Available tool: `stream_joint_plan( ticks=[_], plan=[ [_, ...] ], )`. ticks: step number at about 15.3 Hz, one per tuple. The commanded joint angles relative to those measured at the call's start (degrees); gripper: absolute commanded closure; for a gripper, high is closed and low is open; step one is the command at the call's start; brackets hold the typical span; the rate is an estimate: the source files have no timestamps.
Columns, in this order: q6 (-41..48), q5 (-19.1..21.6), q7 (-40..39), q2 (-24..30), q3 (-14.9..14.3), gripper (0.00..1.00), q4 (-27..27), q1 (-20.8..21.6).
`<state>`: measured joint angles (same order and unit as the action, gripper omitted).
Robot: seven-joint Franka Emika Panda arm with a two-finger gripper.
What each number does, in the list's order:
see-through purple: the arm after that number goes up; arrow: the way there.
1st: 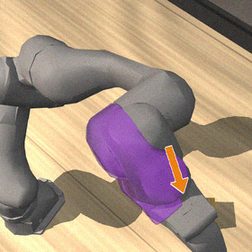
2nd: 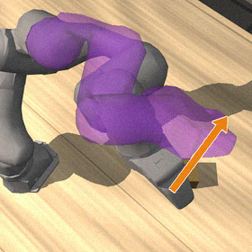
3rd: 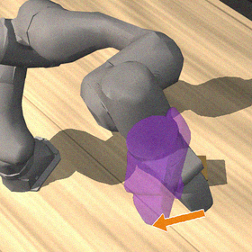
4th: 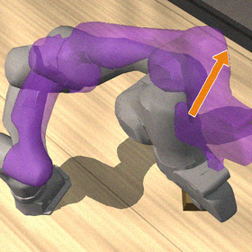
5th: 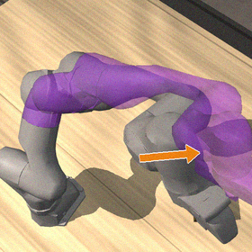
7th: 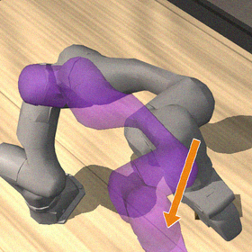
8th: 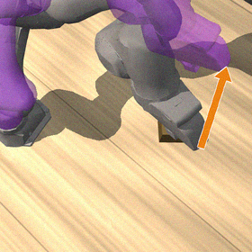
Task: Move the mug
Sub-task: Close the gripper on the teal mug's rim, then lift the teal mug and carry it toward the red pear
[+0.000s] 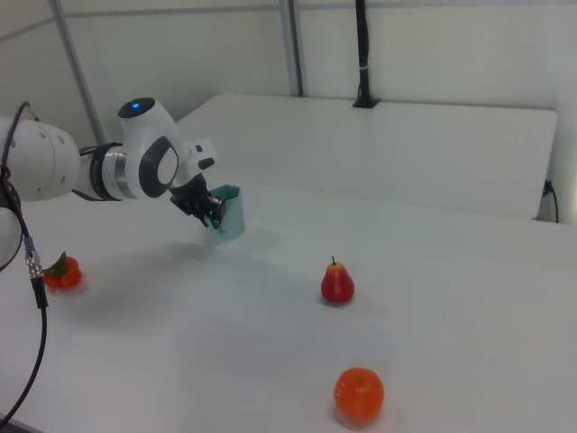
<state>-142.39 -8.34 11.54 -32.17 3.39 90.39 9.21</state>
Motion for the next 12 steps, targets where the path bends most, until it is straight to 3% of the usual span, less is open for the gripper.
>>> stream_joint_plan(
  ticks=[1, 5, 12],
  plan=[
    [-0.3, -1.1, 1.1, 1.1, -0.9, 0.94, 0.2, 0.4],
    [4.0, -1.2, 1.3, 7.8, -0.9, 0.94, 4.2, -1.3],
    [7.6, -1.7, 3.7, 27.9, -0.8, 0.93, 22.9, -5.0]
  ],
)
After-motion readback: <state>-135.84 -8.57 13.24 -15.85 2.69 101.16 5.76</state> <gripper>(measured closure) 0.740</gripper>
